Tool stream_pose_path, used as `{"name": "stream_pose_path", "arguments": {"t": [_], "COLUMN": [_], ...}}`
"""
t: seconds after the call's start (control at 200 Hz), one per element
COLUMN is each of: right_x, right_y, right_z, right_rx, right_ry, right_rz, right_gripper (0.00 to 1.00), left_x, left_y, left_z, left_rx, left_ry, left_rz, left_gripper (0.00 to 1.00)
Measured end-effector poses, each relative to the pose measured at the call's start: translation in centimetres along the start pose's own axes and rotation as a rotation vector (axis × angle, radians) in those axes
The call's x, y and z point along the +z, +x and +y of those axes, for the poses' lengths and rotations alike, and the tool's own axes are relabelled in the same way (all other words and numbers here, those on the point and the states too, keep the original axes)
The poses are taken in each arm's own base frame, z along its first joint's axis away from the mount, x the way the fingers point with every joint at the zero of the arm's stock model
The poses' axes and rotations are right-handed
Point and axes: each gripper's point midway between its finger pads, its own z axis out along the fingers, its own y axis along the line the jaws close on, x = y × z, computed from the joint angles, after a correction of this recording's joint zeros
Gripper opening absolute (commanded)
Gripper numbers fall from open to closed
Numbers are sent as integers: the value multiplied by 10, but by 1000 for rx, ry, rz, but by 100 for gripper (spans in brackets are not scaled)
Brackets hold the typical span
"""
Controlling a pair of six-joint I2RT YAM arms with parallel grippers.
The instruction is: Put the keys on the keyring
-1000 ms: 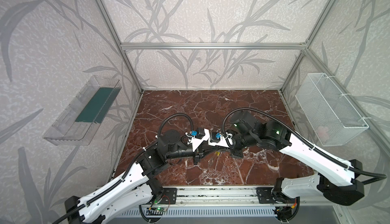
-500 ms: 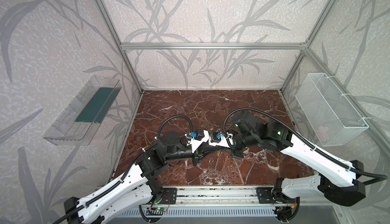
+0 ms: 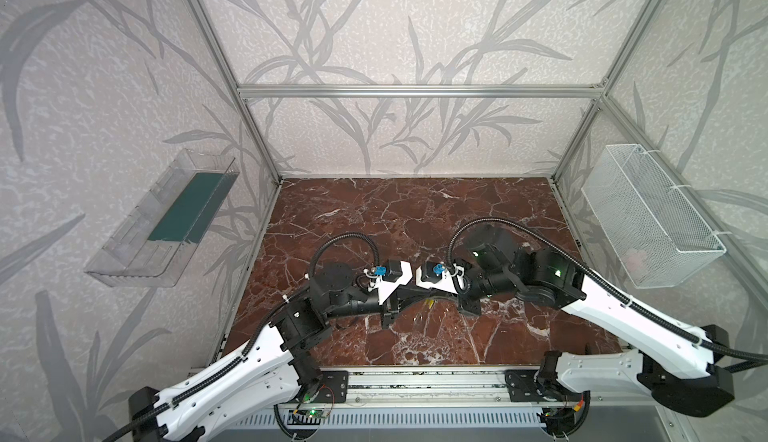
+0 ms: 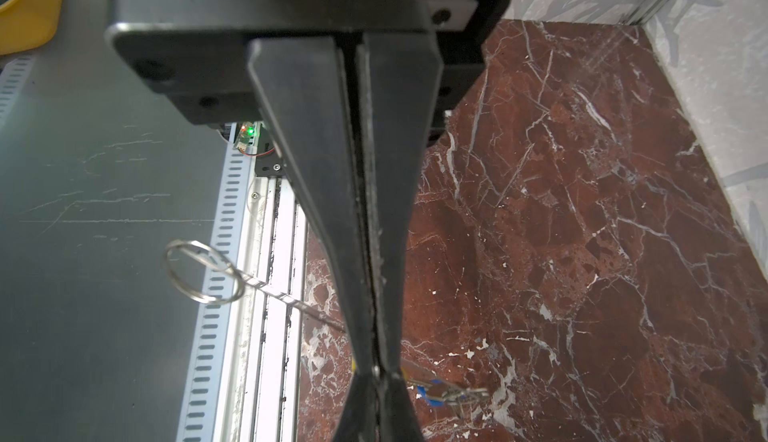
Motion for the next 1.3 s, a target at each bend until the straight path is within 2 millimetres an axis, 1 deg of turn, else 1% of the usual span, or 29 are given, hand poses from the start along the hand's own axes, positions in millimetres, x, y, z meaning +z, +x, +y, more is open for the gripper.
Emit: {"name": "stream_pose_path", "arguments": {"t": [0.085,0.16,0.285,0.34,0.415,0.48,0.595,0.66,0.715,0.795,0.905,0.995,1.3], "right_x": [1,-3,-17,-21,-21,-16,-1,6,10,10,7,6,7], "right_y": [0,0,2,4,7,9,18,24,25,21,14,9,6], "right_z": [-2,-4,-8,-9,-8,-7,-5,-4,-3,-3,-4,-2,3], "right_rx": [15,27,53,66,90,110,153,176,192,203,207,211,218], "right_ry": [26,65,146,171,184,180,158,149,142,134,130,114,76], "right_rz": [-34,-75,-158,-195,-246,-279,-306,-305,-311,-336,-369,-395,-406], "right_gripper": [17,24,27,28,28,27,25,22,20,16,15,11,7], "left_x": [-3,-5,-7,-8,-10,-11,-12,-12,-12,-12,-11,-11,-11], "left_y": [3,13,30,32,30,24,15,13,12,10,10,9,8], "left_z": [1,6,11,11,11,11,10,10,10,10,10,10,10], "left_rx": [16,13,5,7,15,24,39,42,44,46,42,42,41], "left_ry": [-17,-47,-78,-86,-90,-91,-90,-89,-89,-89,-88,-88,-87], "left_rz": [-24,-22,-10,-14,-31,-54,-87,-96,-101,-107,-108,-112,-124], "left_gripper": [0,0,0,0,0,0,0,0,0,0,0,0,0]}}
